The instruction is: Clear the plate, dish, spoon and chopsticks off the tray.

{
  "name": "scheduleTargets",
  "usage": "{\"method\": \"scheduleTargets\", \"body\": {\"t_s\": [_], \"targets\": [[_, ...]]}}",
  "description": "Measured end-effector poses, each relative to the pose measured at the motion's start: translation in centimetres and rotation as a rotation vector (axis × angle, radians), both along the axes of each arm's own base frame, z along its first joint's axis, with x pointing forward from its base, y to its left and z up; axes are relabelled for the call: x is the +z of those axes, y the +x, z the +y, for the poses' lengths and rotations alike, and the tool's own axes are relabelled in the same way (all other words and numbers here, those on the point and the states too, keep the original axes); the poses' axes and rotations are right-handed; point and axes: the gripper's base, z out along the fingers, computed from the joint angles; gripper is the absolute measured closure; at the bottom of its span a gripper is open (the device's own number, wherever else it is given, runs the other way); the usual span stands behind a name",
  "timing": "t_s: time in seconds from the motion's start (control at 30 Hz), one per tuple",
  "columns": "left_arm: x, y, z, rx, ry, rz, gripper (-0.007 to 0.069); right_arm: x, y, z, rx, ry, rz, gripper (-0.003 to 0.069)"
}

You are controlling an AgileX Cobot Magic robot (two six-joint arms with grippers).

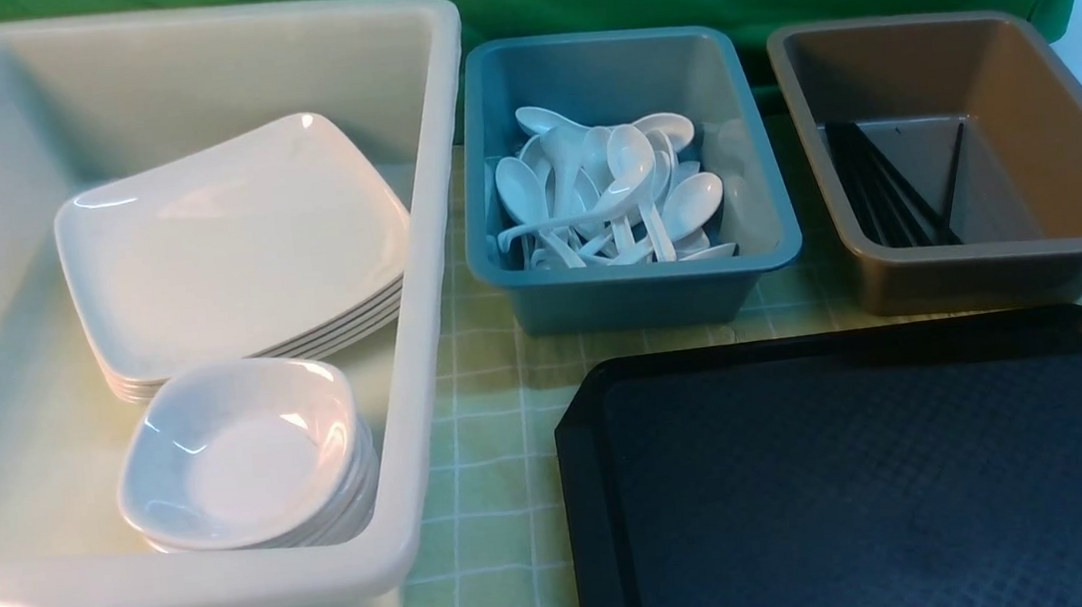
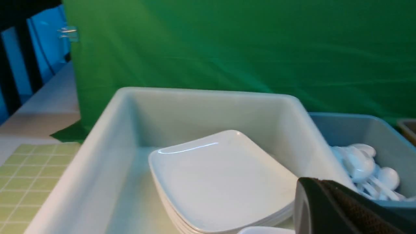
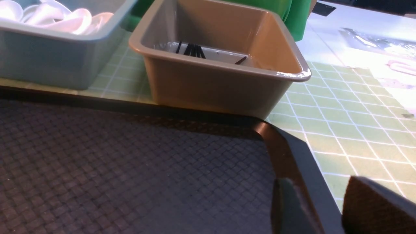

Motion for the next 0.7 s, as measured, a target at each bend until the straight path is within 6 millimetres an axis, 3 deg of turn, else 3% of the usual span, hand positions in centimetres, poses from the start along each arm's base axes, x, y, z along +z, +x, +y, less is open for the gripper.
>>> {"method": "scheduleTargets", "body": {"t_s": [0.07,0.17,0.23,0.27,0.33,0.5,0.7], "targets": [[-1.4,0.4,0.4,0.028,-0.027,0.002,0.0636,0.0,0.0,0.0,0.000,0.000,0.000,0.0418],[-6.0,0.9,1.1,0.061,-0.087,0.056,0.0636,0.0,0.0,0.0,0.000,0.000,0.000,0.0418],[-7.5,1.0,1.2,0.056,-0.104,0.071,0.0636,0.0,0.0,0.0,0.000,0.001,0.000,0.0418],[-9.6,1.1,1.2,0.038,-0.116,0.084,0.0636,0.0,0.0,0.0,0.000,0.002,0.000,0.0418],[-11.4,1.1,1.0,0.009,-0.104,0.090,0.0636,0.0,0.0,0.0,0.000,0.002,0.000,0.0418],[-14.6,0.7,0.7,-0.072,-0.047,0.112,0.0636,0.0,0.0,0.0,0.000,0.001,0.000,0.0418],[-16.6,0.5,0.6,-0.102,-0.002,0.107,0.0636,0.0,0.0,0.0,0.000,0.001,-0.001,0.0418]]}}
